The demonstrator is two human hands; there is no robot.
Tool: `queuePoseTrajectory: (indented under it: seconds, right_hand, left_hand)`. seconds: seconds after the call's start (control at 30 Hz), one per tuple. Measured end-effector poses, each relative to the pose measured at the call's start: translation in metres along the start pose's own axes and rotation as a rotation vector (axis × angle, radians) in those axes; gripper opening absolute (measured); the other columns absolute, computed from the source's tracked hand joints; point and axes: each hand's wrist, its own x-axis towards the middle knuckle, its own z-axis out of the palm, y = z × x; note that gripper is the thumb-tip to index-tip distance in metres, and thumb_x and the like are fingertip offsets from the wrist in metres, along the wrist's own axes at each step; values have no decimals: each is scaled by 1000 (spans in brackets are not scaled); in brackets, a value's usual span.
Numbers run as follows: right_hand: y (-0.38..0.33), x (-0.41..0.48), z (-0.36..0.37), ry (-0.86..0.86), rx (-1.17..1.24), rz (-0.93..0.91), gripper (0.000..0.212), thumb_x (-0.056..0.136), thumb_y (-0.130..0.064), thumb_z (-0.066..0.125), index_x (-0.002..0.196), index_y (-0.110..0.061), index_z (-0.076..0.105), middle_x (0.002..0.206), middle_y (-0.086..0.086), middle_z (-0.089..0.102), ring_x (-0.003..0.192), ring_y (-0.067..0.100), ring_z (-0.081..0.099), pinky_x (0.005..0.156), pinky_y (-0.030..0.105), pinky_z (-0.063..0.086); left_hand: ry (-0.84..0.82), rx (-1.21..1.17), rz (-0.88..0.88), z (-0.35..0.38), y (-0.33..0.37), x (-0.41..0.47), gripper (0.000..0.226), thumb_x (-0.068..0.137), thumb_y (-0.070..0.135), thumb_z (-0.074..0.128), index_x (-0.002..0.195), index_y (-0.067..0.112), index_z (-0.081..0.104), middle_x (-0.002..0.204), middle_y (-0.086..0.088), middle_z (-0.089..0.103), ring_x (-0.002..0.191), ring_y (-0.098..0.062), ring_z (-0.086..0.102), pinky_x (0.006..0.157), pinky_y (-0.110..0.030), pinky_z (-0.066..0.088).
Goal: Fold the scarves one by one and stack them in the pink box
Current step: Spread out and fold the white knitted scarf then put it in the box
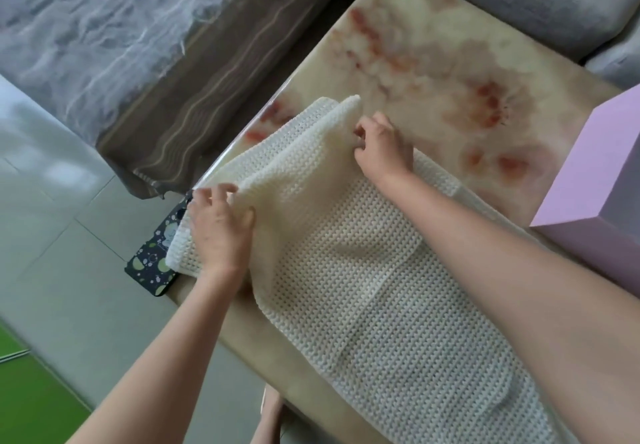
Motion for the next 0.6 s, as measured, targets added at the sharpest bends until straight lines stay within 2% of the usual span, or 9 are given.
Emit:
queuePoseTrajectory:
  seconds: [0.03,0.1,0.2,0.3,0.37,0.43,0.5,0.6]
  right_hand:
    - [3,1,4,-115,-72,62,25,85,-9,53,109,-14,60,125,6,46,113,26,50,79,33,41]
    - [3,1,4,-177,-108,142,27,86,-16,52,110,-11,63,127,8,45,117,30,48,89,36,42]
    - [-5,7,-2,-82,-71,105,28,88,-26,49,101,-10,68,118,9,53,113,30,49,88,34,41]
    - [-15,18,-6,152,-3,61,29,91,-25,46,94,-5,66,114,10,55,111,28,48,81,34,40]
    - [-24,28,-8,246,54,25,27,92,-26,46,95,-6,64,112,10,57,111,28,47,84,34,38]
    - [-30,42,-7,105,45,-10,27,92,-33,51,102,-12,64,115,6,61,115,26,46,91,32,35]
    - [-35,55,-4,-116,17,58,37,89,-42,58,116,-16,61,122,6,61,119,26,49,95,32,37]
    - [-41,61,6,-219,-94,142,60,81,-43,70,129,-13,50,133,10,53,124,29,48,98,34,39]
  left_hand:
    - [-63,36,-1,3,-2,-4,34,89,30,59,119,14,57,119,-11,50,113,-28,43,93,-41,38]
    - [-125,45,-16,6,-8,-8,40,94,43,47,116,13,62,116,-10,58,109,-27,49,91,-41,41]
    - [-105,-83,-64,2,-16,-6,49,98,48,32,113,15,66,112,-7,64,105,-25,55,89,-43,45]
    - [9,-49,-73,-2,-31,4,31,96,34,47,114,17,66,121,-7,58,116,-25,45,101,-42,36]
    - [19,-39,-128,-7,-39,10,31,91,31,56,120,19,62,124,-7,53,117,-26,43,101,-43,36]
    - [-25,24,-160,-9,-47,13,44,88,33,62,129,20,54,127,-9,50,117,-28,43,100,-44,36]
    - [-44,109,-140,-10,-54,15,53,85,35,65,133,19,49,126,-10,50,116,-31,42,98,-43,34]
    - [-7,107,-82,-10,-60,18,47,81,33,70,123,19,57,111,-8,59,109,-30,42,95,-41,32]
